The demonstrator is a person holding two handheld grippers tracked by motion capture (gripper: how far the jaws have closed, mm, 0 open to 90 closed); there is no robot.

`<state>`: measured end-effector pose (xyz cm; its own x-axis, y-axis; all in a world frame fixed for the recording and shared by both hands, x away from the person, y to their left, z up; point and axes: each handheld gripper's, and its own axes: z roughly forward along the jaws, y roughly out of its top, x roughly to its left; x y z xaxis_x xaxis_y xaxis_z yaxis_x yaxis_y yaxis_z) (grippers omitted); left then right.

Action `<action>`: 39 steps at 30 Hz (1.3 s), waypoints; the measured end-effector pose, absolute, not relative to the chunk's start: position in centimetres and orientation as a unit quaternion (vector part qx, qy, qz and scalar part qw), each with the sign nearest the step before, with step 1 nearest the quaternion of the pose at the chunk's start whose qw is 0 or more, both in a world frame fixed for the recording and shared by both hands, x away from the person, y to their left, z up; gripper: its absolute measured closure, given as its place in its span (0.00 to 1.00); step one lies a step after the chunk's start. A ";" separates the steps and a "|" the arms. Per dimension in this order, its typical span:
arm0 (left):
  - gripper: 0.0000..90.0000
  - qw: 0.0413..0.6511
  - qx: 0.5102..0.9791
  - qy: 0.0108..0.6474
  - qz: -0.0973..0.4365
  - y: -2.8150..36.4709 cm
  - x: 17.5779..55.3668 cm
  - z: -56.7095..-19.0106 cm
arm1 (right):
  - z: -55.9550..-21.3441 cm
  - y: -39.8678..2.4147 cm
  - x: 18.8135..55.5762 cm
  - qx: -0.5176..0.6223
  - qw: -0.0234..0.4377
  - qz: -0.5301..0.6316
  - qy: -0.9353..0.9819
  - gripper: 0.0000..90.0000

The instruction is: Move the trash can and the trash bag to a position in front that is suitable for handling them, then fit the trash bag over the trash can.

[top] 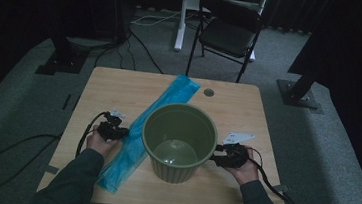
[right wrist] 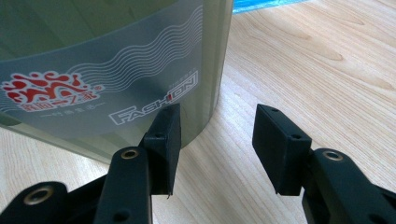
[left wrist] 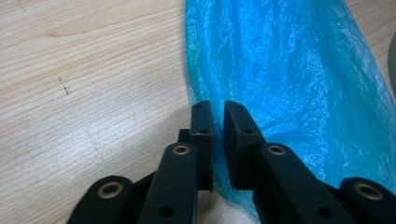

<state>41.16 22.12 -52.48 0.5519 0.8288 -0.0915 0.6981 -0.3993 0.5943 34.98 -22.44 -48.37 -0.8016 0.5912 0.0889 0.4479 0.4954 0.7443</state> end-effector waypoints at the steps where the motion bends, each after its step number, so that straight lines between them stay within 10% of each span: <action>1: 0.95 0.295 0.831 0.458 0.111 22.2 41.1 -52.5 | -48.4 -22.4 35.0 0.302 0.089 0.401 0.860 0.57; 30: 0.98 0.270 0.851 0.438 0.102 24.0 38.1 -52.0 | -48.3 -22.8 35.4 0.307 0.091 0.406 0.856 0.57; 39: 0.66 0.309 0.831 0.446 0.121 24.2 38.1 -51.1 | -48.4 -22.9 35.5 0.309 0.092 0.404 0.856 0.57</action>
